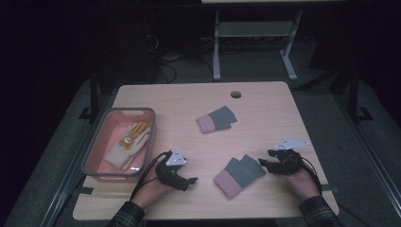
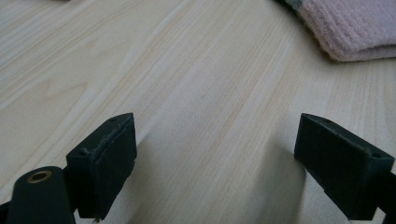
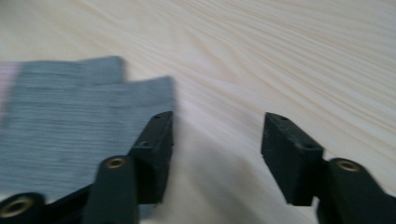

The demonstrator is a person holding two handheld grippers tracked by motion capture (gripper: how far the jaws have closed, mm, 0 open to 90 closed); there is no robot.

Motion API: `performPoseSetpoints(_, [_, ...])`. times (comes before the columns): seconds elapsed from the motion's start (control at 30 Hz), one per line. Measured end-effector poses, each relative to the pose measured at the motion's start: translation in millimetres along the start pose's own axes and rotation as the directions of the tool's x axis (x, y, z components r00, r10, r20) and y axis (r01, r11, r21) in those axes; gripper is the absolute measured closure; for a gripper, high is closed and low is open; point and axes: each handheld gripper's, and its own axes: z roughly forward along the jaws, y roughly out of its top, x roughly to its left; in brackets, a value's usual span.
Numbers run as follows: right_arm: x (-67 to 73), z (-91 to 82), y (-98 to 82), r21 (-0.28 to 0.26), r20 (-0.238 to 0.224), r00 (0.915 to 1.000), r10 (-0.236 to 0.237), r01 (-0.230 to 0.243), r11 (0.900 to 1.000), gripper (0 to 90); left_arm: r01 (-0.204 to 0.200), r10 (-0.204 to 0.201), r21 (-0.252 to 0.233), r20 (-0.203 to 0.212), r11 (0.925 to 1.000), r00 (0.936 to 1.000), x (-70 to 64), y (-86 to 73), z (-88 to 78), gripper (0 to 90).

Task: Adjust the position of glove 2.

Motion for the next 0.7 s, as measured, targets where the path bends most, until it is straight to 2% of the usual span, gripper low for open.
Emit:
performPoseSetpoints(0.13, [-14.0, 7.8, -5.8, 0.023, 0.044, 0.9987, 0.026, -0.027, 0.999, 31.5, 0.011, -0.011, 0.016, -0.005, 0.9998, 0.9999, -0.5, 4.7, 2.1, 12.8])
performPoseSetpoints(0.23, [-18.5, 10.9, -7.5, 0.021, 0.072, 0.9969, 0.032, -0.033, 0.999, 27.8, 0.048, -0.048, 0.025, -0.001, 0.9985, 0.9989, 0.4, 11.2, 3.6, 12.9])
performPoseSetpoints(0.5, [-22.2, 15.0, -11.9, 0.002, 0.068, 0.997, 0.038, -0.038, 0.999, 21.1, 0.057, -0.058, 0.033, 0.007, 0.9978, 0.9983, 15.4, 37.6, 9.4, 13.1])
performPoseSetpoints(0.6, [-22.1, 16.2, -13.4, -0.01, 0.062, 0.9974, 0.038, -0.037, 0.999, 18.7, 0.054, -0.054, 0.038, -0.013, 0.9978, 0.9985, 21.9, 50.5, 12.3, 13.5])
performPoseSetpoints(0.7, [-21.8, 16.2, -13.5, -0.009, 0.062, 0.9972, 0.041, -0.041, 0.999, 18.7, 0.059, -0.059, 0.017, -0.029, 0.9981, 0.9978, 30.6, 62.1, 15.2, 15.8])
